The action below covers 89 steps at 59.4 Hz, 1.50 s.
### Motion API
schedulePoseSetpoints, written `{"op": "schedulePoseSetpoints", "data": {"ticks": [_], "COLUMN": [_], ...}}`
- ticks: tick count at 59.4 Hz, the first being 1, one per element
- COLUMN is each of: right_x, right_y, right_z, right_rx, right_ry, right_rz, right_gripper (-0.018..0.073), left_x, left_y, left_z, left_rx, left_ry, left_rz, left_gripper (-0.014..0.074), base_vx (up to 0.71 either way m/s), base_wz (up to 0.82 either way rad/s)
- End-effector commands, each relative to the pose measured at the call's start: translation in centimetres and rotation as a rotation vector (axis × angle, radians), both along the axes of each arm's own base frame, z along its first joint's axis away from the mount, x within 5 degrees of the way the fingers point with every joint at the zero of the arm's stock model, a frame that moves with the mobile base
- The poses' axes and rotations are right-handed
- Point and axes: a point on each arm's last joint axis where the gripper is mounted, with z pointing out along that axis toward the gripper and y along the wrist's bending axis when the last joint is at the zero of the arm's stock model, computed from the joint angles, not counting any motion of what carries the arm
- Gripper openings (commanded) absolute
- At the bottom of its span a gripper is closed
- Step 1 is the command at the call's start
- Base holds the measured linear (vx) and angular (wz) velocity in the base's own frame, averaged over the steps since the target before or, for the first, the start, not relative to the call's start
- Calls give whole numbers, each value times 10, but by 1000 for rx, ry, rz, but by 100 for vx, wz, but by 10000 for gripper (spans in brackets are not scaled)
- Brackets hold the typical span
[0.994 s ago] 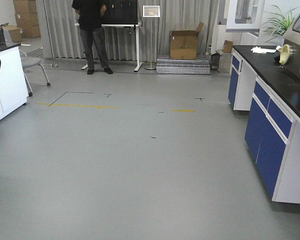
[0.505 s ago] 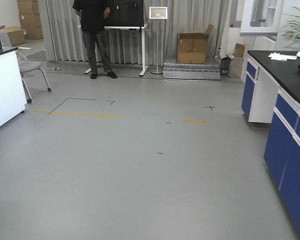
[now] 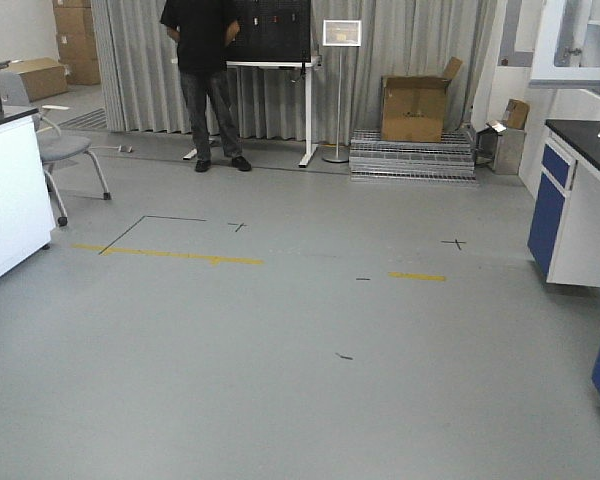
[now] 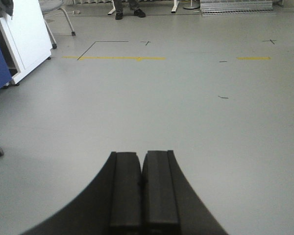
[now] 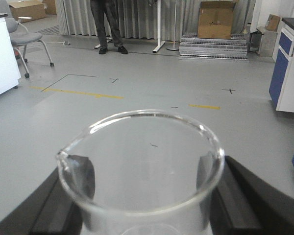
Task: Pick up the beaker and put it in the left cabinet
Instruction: 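Drive the base across the lab to the open grey cabinet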
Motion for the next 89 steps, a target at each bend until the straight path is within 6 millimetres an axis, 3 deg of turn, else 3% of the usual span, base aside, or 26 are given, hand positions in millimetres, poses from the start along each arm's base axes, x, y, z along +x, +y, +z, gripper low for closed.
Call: {"op": "schedulePoseSetpoints", "data": {"ticks": [1, 89], "right_x": [1, 2], "right_y": [2, 2], "right_z": [12, 11], "right_rx": [-1, -2], "right_ry": [-45, -39], "right_rz": [24, 24], "right_gripper": [-4, -4], "left_x": [1, 1], "left_y": [-1, -1], "left_z": [12, 12], "left_rx": [-4, -4], "left_ry": [-99, -99], "left_rz": [-18, -18], "left_gripper": [4, 4], "base_vx": [65, 69], "base_wz": [0, -7]}}
